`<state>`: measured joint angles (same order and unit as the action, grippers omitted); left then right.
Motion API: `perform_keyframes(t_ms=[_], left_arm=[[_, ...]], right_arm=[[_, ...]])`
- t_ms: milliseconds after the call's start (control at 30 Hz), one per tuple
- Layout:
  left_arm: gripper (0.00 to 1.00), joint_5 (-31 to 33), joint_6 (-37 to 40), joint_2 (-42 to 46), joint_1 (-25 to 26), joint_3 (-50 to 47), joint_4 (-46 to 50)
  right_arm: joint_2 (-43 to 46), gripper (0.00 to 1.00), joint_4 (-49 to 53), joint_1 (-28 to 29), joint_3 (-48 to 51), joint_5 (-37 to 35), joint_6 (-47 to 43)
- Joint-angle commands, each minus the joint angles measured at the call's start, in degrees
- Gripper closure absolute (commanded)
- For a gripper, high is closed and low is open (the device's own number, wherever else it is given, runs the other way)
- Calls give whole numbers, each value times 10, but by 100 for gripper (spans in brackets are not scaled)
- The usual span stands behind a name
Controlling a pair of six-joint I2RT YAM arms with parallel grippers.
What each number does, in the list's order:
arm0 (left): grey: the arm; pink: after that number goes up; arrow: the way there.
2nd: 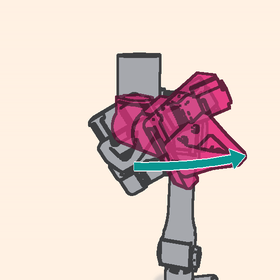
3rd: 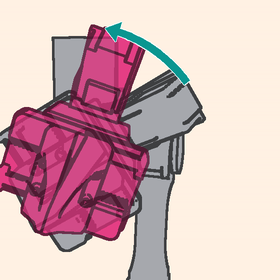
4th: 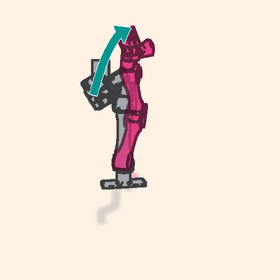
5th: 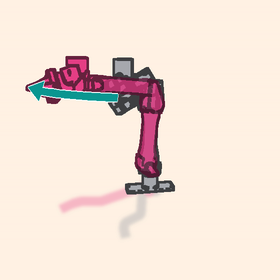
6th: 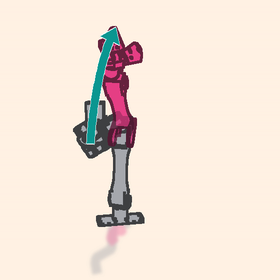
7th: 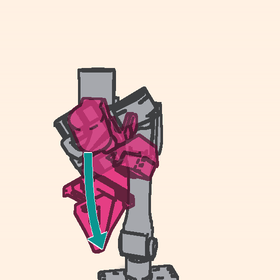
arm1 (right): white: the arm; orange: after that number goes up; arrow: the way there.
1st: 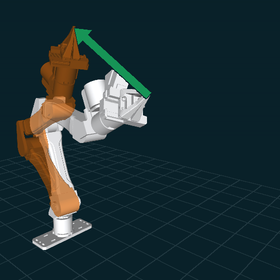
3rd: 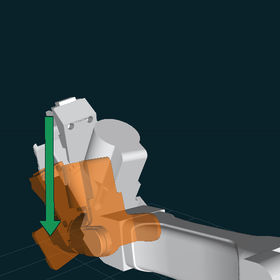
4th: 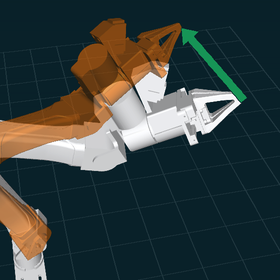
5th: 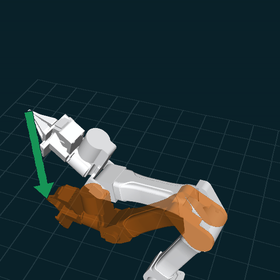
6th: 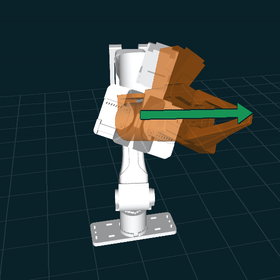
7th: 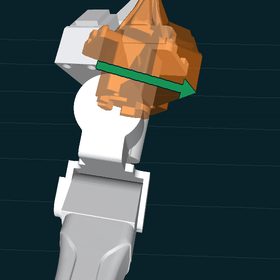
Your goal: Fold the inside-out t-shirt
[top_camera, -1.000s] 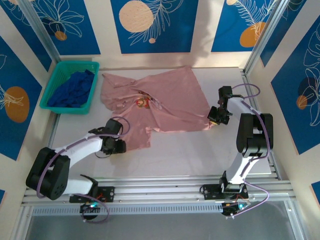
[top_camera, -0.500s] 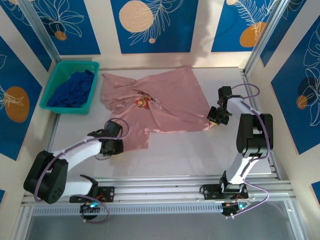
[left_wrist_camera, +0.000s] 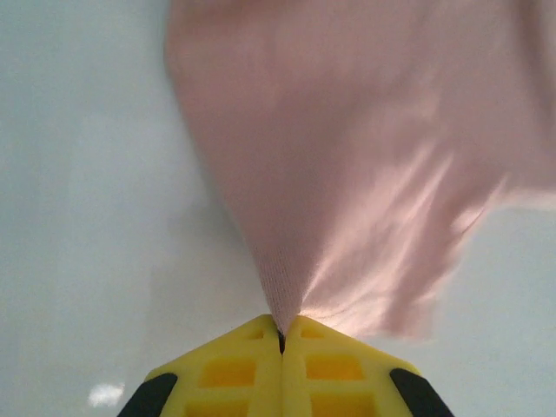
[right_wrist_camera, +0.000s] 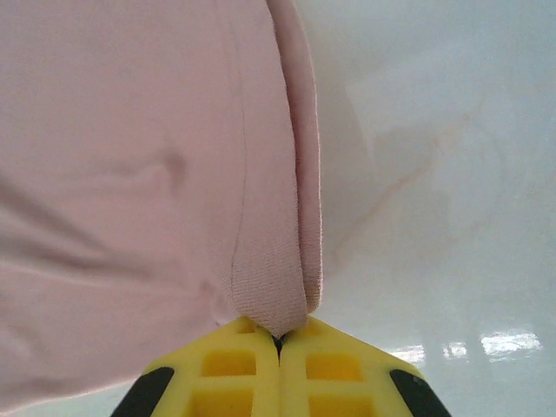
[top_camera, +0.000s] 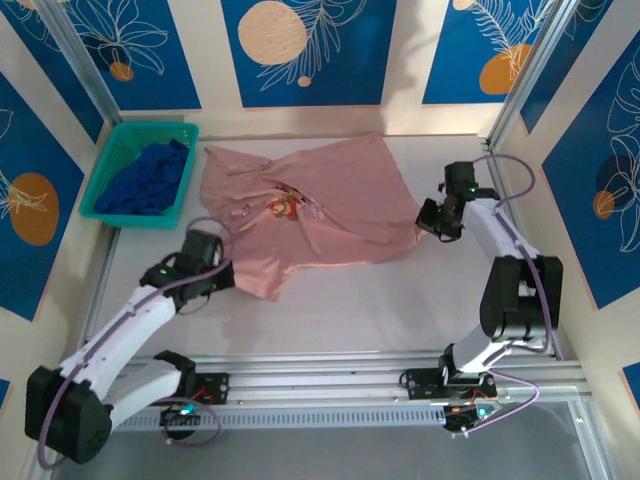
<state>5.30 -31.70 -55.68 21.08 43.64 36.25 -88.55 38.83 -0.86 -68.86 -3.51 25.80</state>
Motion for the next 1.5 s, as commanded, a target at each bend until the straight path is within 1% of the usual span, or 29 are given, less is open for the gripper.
perform_keyframes(t_ms=[0, 67, 267, 400, 567, 633, 700, 800, 933, 967, 1033, 1100, 1233, 1300, 1367, 1433, 1467], left_arm=[[100, 52, 63, 26, -24, 150, 41], [100, 77, 94, 23, -25, 257, 54], [100, 108, 170, 2, -24, 537, 72], [100, 107, 206, -21, -24, 693, 96], [100, 91, 250, -78, -25, 906, 149], [100, 90, 262, -95, -25, 965, 159], [100, 96, 273, -101, -24, 987, 151], [100, 129, 294, -115, -24, 993, 134], [100, 203, 337, -203, -18, 1061, 147], [100, 216, 347, -229, -18, 1073, 144], [100, 220, 358, -274, -21, 1084, 130], [100, 211, 359, -318, -36, 1087, 111], [100, 139, 311, -424, -103, 1087, 97], [100, 113, 298, -485, -119, 1086, 85], [100, 84, 285, -565, -129, 1086, 62], [100, 66, 274, -649, -133, 1087, 22], [95, 58, 264, -701, -135, 1092, -6]], right_arm=[[67, 98, -3, -4, -92, 48, 22], [93, 99, 15, -4, -159, 45, 25], [185, 100, 56, -5, -323, -6, 13], [227, 100, 98, -5, -428, -28, 0], [265, 100, 142, -5, -542, -40, -12], [274, 100, 157, -5, -576, -41, -18], [282, 100, 166, -5, -600, -39, -21], [285, 100, 172, -5, -624, -36, -27], [269, 100, 173, -5, -626, -53, -43], [263, 100, 168, -5, -619, -59, -49], [250, 100, 151, -5, -599, -70, -57], [234, 100, 118, -5, -563, -82, -67], [163, 100, 58, -5, -502, -107, -88], [113, 100, 17, -5, -466, -114, -93], [48, 100, -34, -5, -433, -120, -95], [-41, 97, -70, -3, -434, -121, -91], [-97, 94, -83, -1, -449, -123, -85]])
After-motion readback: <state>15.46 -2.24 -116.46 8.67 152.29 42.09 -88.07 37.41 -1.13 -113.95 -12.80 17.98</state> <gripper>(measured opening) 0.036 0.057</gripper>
